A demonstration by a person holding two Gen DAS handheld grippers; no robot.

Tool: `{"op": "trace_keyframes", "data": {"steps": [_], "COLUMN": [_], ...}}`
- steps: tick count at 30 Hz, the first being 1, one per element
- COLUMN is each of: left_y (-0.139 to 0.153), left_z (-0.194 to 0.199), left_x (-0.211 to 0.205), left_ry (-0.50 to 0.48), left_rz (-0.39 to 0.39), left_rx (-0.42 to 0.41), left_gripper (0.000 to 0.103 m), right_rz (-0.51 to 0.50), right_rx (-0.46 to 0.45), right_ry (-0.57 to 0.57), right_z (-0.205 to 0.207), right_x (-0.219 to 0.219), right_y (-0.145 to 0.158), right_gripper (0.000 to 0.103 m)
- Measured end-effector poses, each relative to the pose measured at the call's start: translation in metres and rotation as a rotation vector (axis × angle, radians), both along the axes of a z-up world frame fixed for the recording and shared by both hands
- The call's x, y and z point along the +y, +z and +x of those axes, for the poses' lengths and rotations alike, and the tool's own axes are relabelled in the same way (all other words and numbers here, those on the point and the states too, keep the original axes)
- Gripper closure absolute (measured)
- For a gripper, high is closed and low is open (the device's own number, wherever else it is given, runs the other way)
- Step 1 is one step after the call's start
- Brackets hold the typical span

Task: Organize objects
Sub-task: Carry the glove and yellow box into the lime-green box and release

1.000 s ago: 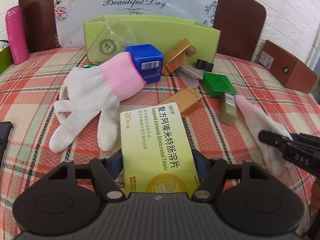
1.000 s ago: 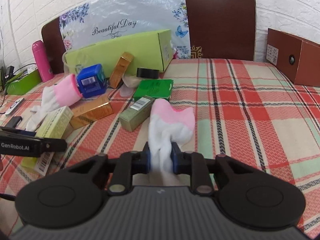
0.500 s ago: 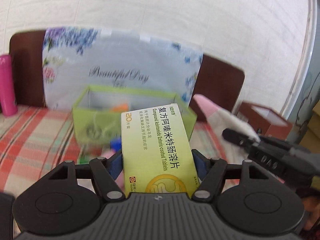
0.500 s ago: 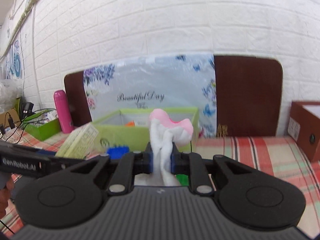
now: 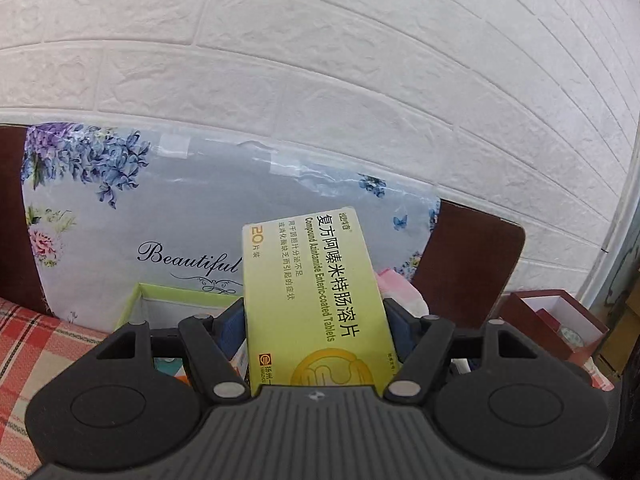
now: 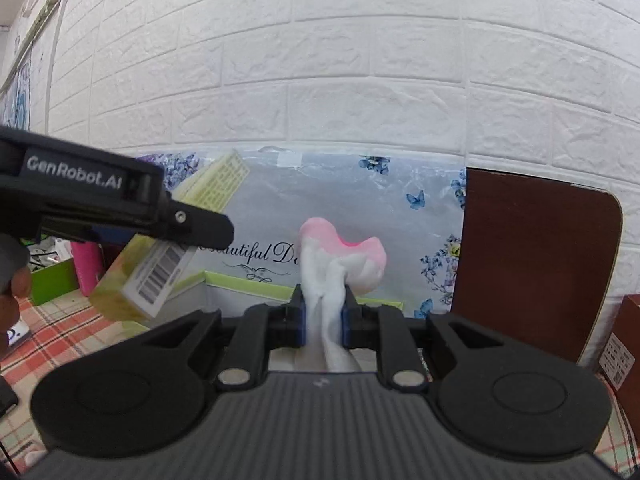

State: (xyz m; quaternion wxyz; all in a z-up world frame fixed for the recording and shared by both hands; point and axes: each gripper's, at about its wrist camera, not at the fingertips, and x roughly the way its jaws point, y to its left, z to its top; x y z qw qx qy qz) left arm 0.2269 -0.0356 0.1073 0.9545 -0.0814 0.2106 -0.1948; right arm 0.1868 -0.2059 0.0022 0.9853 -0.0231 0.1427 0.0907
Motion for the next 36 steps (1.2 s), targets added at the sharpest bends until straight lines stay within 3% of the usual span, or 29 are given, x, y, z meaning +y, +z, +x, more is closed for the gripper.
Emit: {"op": "trace_keyframes", "data": {"steps": [7,8,9,11,12,13,18,22,25,36], "left_y": [-0.026,-0.032,-0.037,-0.045,-0.048,-0.050,-0.044,-0.026,-0.013,-0.001], "left_z": [0.051,0.055,0.059,0.063,0.062,0.062,0.054,0.033,0.009,-0.077], "left_x": [-0.006,-0.007,-0.008,-0.007,-0.006,-0.004,0.001,-0.001,-0.003,0.001], "left_ry": [0.027,0.035,0.041,0.066,0.066,0.063,0.081,0.100,0.131,0.196], "left_rz": [-0.001,0.006,0.022,0.051,0.052,0.046,0.048,0.059,0.057,0.126], "left_rx": [0.028,0.025,0.031,0.050,0.054,0.058,0.058,0.029,0.011,0.032], "left_gripper": [0.029,0.028,0.019,0.015,0.015,0.015,0.015,0.015,0.014,0.013], "right_rz": [-0.065,-0.069,-0.074,-0.085,-0.093,-0.099,-0.100,-0.054,-0.014,0.060], "right_rx": [0.056,0.074,0.090,0.114,0.111,0.095,0.078,0.047,0.005,-0.002], "right_ry": [0.013,0.022,0.029,0.035,0.023,0.008,-0.002,-0.047,-0.077,-0.141], "right_z": [0.059,0.064,0.070,0.078,0.079,0.077,0.070,0.052,0.032,-0.061], "right_x": [0.008,0.010,0.011,0.013,0.014,0.013,0.008,0.001,-0.006,-0.028], "right_y": [-0.033,-0.038,-0.042,-0.050,-0.053,-0.055,-0.056,-0.039,-0.023,0.014], "right_gripper": [0.088,0.087,0.086,0.065,0.041,0.029,0.019,0.007,0.000,0.000]}}
